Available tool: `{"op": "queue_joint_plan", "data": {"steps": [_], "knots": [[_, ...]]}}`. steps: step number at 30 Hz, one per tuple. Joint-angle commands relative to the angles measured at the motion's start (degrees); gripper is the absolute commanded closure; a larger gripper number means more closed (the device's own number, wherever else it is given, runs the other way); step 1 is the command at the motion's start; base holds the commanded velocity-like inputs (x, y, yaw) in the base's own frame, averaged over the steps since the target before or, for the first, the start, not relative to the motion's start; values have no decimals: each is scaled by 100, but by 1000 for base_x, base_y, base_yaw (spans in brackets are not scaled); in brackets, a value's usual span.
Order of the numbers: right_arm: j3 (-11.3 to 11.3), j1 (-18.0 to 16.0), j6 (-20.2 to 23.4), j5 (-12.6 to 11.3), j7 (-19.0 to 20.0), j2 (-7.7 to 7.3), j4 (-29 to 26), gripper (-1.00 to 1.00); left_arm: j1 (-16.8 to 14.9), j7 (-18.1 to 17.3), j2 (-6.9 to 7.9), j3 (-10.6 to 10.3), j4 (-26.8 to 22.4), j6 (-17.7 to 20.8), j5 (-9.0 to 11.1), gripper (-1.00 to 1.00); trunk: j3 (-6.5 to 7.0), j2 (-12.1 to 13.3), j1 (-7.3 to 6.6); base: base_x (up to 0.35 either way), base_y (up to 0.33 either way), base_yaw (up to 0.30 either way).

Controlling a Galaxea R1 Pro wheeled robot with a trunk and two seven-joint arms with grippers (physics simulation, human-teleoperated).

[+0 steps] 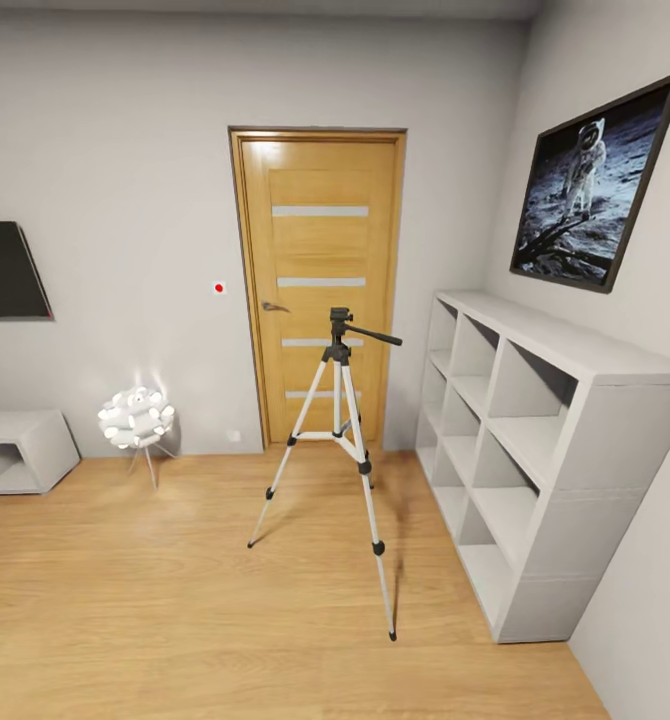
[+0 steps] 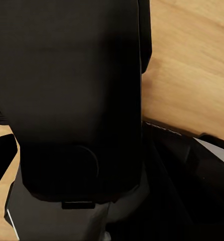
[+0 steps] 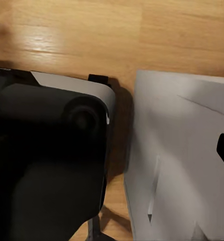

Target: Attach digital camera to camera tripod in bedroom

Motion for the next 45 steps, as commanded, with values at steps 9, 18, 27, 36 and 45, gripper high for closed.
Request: {"op": "queue_joint_plan", "data": {"steps": [9, 18, 27, 36, 45], "knots": [[-71, -6, -41, 1, -145, 0, -2, -100, -4, -2, -1, -49, -1, 30, -194, 100, 153, 355, -197, 0, 0, 0], [-74, -6, -44, 7, -156, 13, -15, -100, -4, -19, 10, -49, -1, 84, -214, 100, 314, 716, -394, 0, 0, 0], [-54, -6, -44, 14, -157, 30, -16, -100, -4, -309, 66, -57, -8, 247, -214, 100, 476, 1076, -592, 0, 0, 0], [-7, -6, -38, 46, -157, 56, -16, -100, 64, -383, 155, -64, -2, 1187, -196, 100, 620, 1397, -768, 0, 0, 0], [-13, -4, -45, 51, -157, 40, -16, -100, 226, -384, 237, -60, 0, 687, -173, 100, 620, 1397, -768, 0, 0, 0]]}}
